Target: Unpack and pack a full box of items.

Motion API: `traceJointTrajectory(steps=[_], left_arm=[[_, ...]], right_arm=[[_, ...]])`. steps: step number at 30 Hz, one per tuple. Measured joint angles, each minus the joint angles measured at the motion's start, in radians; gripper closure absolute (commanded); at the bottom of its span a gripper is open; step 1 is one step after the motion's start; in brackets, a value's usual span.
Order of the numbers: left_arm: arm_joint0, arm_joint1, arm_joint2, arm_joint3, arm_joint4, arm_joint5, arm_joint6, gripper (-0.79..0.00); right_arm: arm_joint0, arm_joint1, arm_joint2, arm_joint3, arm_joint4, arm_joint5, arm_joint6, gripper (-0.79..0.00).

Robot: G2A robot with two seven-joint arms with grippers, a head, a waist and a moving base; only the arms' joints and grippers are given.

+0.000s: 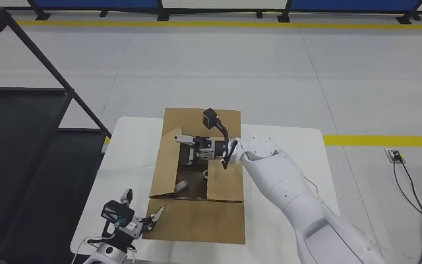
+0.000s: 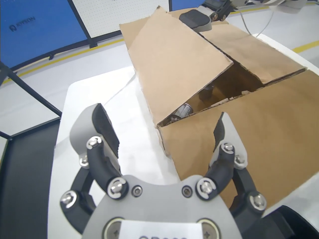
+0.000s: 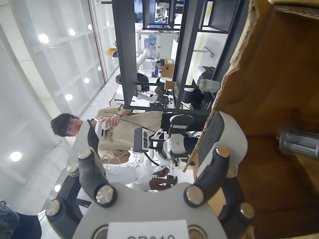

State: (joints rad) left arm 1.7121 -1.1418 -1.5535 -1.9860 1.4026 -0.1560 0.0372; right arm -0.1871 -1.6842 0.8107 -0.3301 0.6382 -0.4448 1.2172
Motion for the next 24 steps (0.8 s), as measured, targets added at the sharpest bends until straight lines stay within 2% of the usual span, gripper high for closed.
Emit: traceJointTrajectory(steps=[4,12,15,18,21,24], left_arm=[[-0.051,-0.009,0.056,0.009,0.073,0.099,-0.034,-0.785],[-0.111,-0.024,0.118,0.023,0.111,0.208,-0.061,-0.785],[-0.114,-0.025,0.117,0.026,0.117,0.206,-0.053,-0.785],[-0.09,-0.025,0.094,0.02,0.114,0.202,-0.02,-0.785],[-0.053,-0.023,0.047,0.015,0.086,0.203,0.011,-0.785],[-0.039,-0.025,-0.009,0.04,0.028,0.241,0.011,-0.785]], right_arm=[[0.011,-0.011,0.007,0.0,0.015,-0.004,0.035,-0.785],[0.029,-0.033,0.012,0.02,0.027,-0.014,0.1,-0.785],[0.046,-0.036,-0.001,0.048,-0.024,-0.013,0.036,-0.785],[0.065,-0.039,-0.039,0.077,-0.142,0.004,-0.103,-0.785],[0.06,-0.046,-0.071,0.082,-0.239,0.043,-0.225,-0.785],[0.045,-0.053,-0.084,0.081,-0.293,0.062,-0.32,-0.785]])
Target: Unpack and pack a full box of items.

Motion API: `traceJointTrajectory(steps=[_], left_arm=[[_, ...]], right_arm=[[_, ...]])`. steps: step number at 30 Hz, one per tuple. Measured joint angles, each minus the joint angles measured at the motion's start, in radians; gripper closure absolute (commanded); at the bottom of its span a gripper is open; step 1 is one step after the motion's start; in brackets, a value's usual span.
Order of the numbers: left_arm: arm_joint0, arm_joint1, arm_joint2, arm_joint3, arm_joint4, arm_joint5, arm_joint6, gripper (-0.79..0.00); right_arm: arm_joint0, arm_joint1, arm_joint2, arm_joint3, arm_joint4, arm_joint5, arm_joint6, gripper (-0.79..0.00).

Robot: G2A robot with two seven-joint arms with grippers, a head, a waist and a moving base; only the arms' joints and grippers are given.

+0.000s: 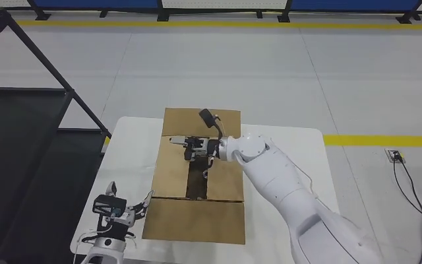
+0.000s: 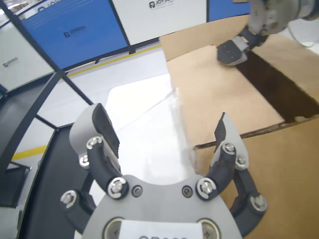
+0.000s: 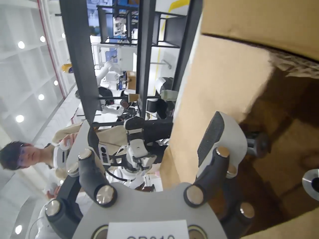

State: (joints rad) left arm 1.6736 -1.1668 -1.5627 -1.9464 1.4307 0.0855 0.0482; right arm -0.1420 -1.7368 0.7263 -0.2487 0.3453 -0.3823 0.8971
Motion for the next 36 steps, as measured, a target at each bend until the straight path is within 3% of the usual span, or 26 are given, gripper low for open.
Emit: traceJointTrajectory(steps=[9,22,36], left_arm=[[-0.048,-0.005,-0.049,0.104,-0.067,0.009,-0.031,-0.785],[-0.234,-0.022,0.089,0.271,0.038,0.017,-0.112,-0.785],[-0.21,-0.031,0.115,0.258,0.059,0.004,-0.085,-0.785]], right_arm=[[-0.005,0.017,0.022,0.021,-0.033,-0.063,-0.033,-0.785],[-0.028,0.023,0.024,-0.007,-0.104,-0.002,-0.043,-0.785],[-0.043,0.015,0.105,-0.035,0.059,-0.086,0.185,-0.785]])
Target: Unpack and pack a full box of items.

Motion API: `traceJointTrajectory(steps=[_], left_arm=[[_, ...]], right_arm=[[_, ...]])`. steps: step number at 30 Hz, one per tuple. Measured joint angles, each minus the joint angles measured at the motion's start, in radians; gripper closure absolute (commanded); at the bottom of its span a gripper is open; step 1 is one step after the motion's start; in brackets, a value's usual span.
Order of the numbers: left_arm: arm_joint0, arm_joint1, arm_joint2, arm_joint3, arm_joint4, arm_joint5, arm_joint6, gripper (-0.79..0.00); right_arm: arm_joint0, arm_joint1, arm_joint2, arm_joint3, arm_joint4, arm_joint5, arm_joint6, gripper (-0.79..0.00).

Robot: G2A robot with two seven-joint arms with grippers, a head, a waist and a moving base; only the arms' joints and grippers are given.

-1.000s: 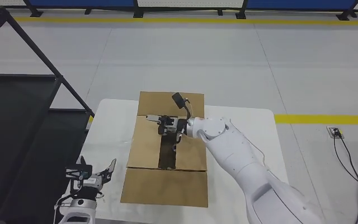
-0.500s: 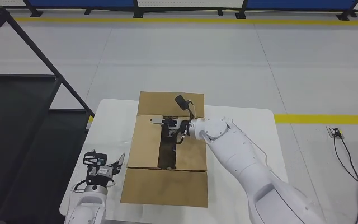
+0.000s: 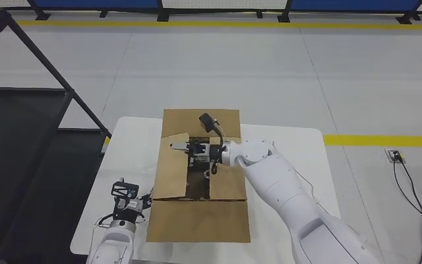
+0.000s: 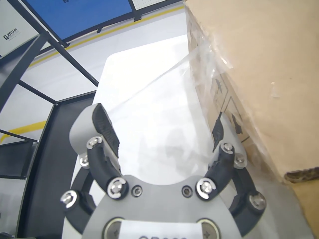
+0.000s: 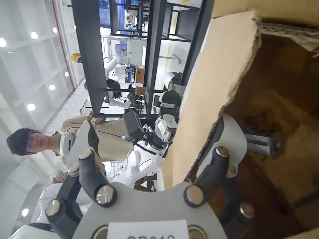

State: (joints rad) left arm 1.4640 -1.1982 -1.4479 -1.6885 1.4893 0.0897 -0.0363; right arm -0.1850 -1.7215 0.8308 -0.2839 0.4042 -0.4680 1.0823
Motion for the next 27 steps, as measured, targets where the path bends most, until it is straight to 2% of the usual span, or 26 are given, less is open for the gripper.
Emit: traceJointTrajectory(steps=[5,9,16,19,21,27], left_arm=[[0.051,0.003,-0.026,-0.044,-0.014,-0.045,0.039,-0.785],[0.113,0.001,-0.054,-0.107,-0.044,-0.013,0.111,-0.785],[0.311,0.005,-0.125,-0.261,-0.03,-0.022,0.264,-0.785],[0.362,0.006,-0.13,-0.299,0.007,-0.043,0.282,-0.785],[0.364,0.005,-0.121,-0.312,0.023,-0.038,0.273,-0.785],[0.277,-0.006,-0.053,-0.315,0.05,0.007,0.186,-0.785]], right_arm=[[0.008,-0.01,0.027,-0.011,0.067,-0.004,0.052,-0.785],[0.016,-0.025,0.024,-0.019,0.065,0.0,0.027,-0.785],[0.031,-0.057,-0.002,-0.022,0.023,0.012,-0.027,-0.785],[0.037,-0.07,-0.011,-0.017,0.009,0.018,-0.04,-0.785],[0.041,-0.078,-0.016,-0.015,0.001,0.021,-0.044,-0.785],[0.054,-0.107,-0.037,-0.004,-0.03,0.027,-0.069,-0.785]])
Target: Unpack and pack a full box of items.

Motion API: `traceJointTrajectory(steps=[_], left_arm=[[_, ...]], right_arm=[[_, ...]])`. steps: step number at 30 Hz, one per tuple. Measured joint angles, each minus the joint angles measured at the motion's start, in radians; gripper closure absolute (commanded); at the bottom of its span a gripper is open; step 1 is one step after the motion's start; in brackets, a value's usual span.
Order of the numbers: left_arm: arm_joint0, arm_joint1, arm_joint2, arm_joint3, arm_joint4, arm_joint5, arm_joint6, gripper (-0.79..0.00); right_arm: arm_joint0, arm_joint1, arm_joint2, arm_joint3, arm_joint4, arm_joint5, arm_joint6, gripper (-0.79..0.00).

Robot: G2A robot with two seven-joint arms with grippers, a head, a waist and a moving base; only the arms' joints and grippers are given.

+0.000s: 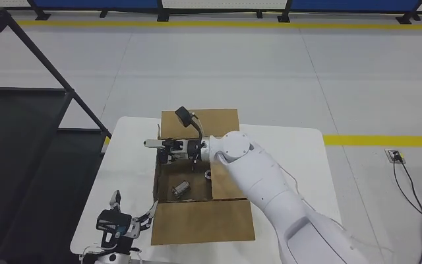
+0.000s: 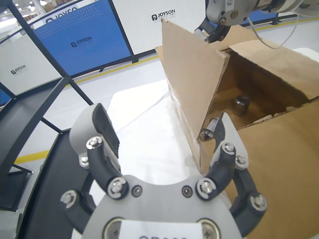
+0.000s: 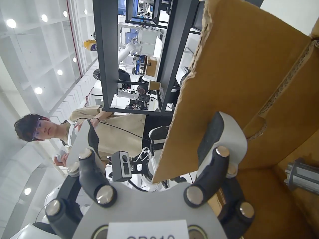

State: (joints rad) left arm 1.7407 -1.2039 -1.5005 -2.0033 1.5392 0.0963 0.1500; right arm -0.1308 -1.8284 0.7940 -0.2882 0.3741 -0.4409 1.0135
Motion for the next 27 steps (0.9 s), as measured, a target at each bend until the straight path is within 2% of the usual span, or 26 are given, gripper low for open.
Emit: traceJointTrajectory(steps=[8,15,21,27], left_arm=[[-0.092,-0.016,0.048,0.022,-0.028,0.086,-0.092,-0.785],[-0.054,-0.022,-0.002,0.018,-0.102,0.136,-0.073,-0.785],[-0.038,-0.023,-0.069,0.066,-0.17,0.12,-0.071,-0.785],[-0.053,-0.024,-0.086,0.121,-0.172,0.083,-0.077,-0.785]], right_arm=[[0.01,-0.027,-0.008,0.029,-0.014,-0.016,0.017,-0.785],[0.021,-0.022,0.015,0.056,-0.003,-0.076,0.059,-0.785],[0.046,0.022,0.054,0.111,-0.013,-0.174,-0.013,-0.785],[0.095,0.103,0.083,0.216,-0.045,-0.211,-0.01,-0.785]])
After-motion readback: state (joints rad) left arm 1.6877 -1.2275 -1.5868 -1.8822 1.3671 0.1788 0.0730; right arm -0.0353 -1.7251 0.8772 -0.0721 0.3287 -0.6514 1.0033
